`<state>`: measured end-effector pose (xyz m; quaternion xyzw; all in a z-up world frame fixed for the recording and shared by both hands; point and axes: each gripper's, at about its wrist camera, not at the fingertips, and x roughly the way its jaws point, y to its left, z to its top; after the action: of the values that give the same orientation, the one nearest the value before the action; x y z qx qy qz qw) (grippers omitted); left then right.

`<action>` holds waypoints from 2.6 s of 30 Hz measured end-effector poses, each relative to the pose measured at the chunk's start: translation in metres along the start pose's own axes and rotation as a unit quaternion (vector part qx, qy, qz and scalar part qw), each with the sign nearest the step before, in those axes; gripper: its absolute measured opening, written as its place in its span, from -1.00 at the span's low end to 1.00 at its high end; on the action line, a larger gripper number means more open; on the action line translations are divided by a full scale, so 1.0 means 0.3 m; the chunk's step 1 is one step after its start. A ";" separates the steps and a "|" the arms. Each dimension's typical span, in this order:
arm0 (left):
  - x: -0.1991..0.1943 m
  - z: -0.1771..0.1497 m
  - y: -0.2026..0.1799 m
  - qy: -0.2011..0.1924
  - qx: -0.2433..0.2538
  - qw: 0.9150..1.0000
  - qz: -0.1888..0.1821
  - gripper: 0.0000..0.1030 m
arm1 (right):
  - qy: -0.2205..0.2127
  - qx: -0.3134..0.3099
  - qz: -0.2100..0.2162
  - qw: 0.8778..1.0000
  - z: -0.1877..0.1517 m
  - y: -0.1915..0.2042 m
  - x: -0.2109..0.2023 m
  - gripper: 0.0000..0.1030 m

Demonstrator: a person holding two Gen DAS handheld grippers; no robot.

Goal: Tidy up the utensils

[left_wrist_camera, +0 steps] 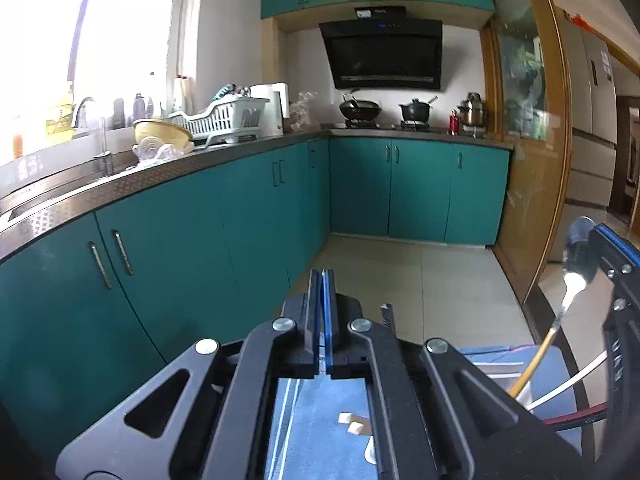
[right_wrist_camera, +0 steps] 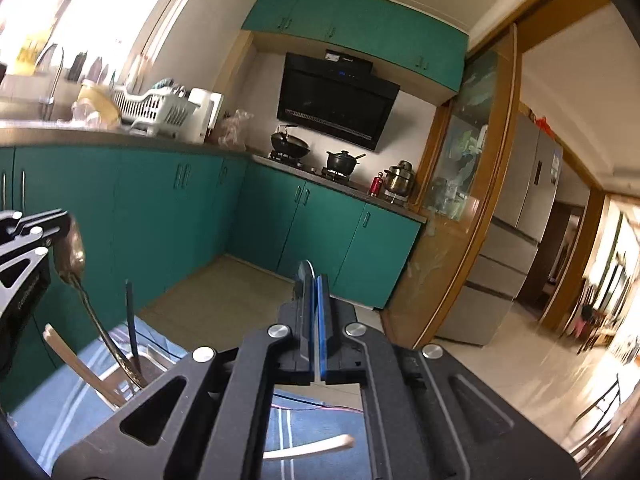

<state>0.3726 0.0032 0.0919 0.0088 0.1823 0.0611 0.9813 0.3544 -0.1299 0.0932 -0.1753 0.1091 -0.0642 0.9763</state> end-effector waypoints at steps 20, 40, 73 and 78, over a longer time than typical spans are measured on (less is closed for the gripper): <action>-0.130 -0.074 0.084 -0.003 -0.012 1.000 -0.025 -0.75 | -0.008 0.057 0.090 0.994 -0.029 -0.081 -0.237 -0.76; -0.166 -0.647 0.155 0.197 0.003 0.978 -0.067 -0.38 | 0.321 0.066 0.338 0.882 -0.703 0.345 -0.299 -0.53; -0.126 -0.808 -0.001 0.260 0.035 0.958 -0.119 -0.10 | 0.364 0.187 0.231 0.882 -0.834 0.030 -0.360 -0.61; -0.084 -0.850 -0.057 0.272 0.054 0.954 -0.116 -0.06 | 0.366 0.195 0.229 0.880 -0.847 0.003 -0.355 -0.52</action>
<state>0.2598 -0.0182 -0.1379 0.0235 0.4455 -0.0625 0.8928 0.1917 -0.1950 -0.1194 0.0849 0.4814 0.0815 0.8686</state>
